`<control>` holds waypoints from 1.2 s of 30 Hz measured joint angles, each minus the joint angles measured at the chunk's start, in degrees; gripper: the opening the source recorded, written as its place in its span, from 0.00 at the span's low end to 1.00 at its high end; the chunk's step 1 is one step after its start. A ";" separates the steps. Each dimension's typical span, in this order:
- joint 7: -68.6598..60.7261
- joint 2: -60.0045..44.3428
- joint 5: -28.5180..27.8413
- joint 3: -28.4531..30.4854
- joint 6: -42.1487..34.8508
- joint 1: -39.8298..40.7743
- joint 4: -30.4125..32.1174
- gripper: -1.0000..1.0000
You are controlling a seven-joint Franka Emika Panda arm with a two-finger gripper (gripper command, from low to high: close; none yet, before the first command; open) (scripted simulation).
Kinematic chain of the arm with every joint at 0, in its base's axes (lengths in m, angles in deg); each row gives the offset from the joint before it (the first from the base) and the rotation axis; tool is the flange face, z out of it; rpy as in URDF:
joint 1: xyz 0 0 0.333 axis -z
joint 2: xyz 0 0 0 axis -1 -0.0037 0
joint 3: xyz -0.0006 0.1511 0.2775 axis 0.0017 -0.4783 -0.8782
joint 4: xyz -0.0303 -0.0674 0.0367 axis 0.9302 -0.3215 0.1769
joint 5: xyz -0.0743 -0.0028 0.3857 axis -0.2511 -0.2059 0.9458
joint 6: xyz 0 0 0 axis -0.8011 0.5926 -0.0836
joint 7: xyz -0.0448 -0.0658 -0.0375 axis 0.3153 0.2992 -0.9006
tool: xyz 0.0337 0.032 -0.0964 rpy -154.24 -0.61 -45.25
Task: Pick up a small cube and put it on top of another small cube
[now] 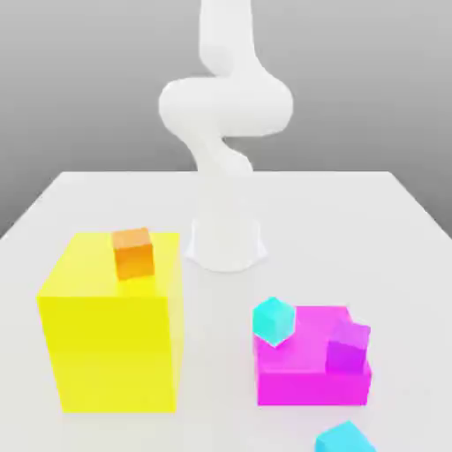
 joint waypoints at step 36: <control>-6.96 -70.35 -4.78 -3.38 24.03 -10.65 -3.98 0.00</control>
